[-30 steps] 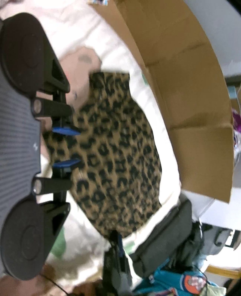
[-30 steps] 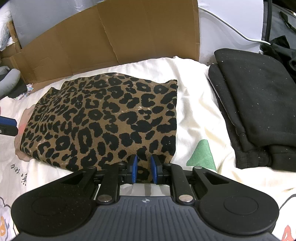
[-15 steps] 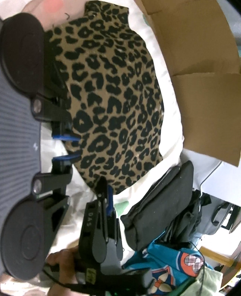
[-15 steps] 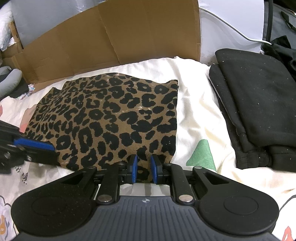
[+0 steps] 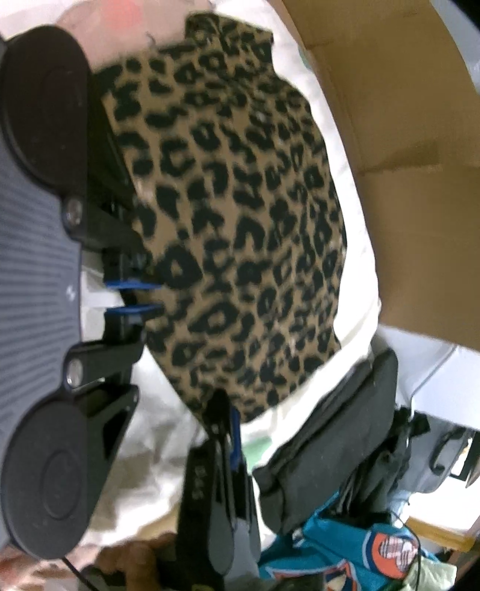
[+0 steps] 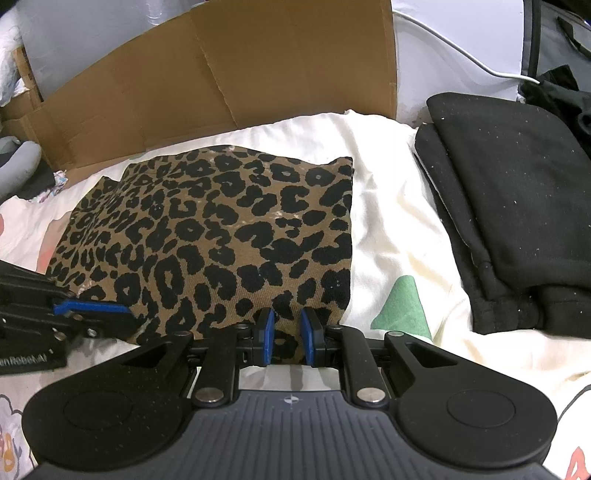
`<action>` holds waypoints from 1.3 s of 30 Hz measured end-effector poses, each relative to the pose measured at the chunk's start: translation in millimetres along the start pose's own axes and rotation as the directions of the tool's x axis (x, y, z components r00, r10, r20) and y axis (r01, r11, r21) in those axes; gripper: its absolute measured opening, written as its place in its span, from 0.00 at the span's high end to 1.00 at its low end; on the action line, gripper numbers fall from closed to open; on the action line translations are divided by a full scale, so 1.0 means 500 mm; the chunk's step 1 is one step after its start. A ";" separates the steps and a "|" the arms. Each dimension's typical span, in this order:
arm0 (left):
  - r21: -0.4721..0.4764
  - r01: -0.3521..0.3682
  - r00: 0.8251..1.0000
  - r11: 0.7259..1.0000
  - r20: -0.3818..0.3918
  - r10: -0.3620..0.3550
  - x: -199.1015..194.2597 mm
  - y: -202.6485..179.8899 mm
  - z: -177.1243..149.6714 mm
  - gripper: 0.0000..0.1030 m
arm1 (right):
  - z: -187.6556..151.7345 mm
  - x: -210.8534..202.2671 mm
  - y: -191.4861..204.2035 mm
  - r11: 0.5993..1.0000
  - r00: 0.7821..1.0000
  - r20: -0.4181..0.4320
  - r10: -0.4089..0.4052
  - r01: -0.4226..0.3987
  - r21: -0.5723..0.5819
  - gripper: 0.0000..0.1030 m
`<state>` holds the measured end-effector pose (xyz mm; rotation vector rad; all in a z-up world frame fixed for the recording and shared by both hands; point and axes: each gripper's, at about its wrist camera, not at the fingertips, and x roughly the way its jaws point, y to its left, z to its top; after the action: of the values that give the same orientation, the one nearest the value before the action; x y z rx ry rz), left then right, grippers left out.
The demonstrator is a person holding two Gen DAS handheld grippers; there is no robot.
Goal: Fold clothes
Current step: 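Grasp the leopard-print garment's edge with the right tool while the left tool grasps its other end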
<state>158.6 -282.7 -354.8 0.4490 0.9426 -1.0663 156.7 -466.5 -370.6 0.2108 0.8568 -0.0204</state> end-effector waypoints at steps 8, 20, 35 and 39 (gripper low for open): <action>-0.002 -0.070 0.997 0.998 -0.033 0.070 -0.032 0.068 -0.029 0.93 | 0.002 0.001 0.000 1.000 1.000 0.000 -0.005 0.005 0.006 0.79; -0.018 -0.142 0.987 0.990 -0.075 0.140 -0.059 0.118 -0.059 0.98 | 0.000 0.001 0.001 1.000 1.000 0.002 -0.005 0.005 0.007 0.79; -0.024 -0.176 0.983 0.984 -0.058 0.174 -0.047 0.139 -0.067 0.96 | 0.002 0.002 0.001 1.000 1.000 -0.004 -0.008 0.008 0.005 0.79; -0.023 -0.181 0.982 0.983 -0.054 0.180 -0.067 0.154 -0.067 0.95 | 0.011 -0.009 0.010 0.999 1.000 0.002 -0.019 0.019 -0.026 0.77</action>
<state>207.3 -206.4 -354.6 0.5311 0.9428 -0.8794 158.7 -463.0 -362.9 0.1776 0.8566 -0.0273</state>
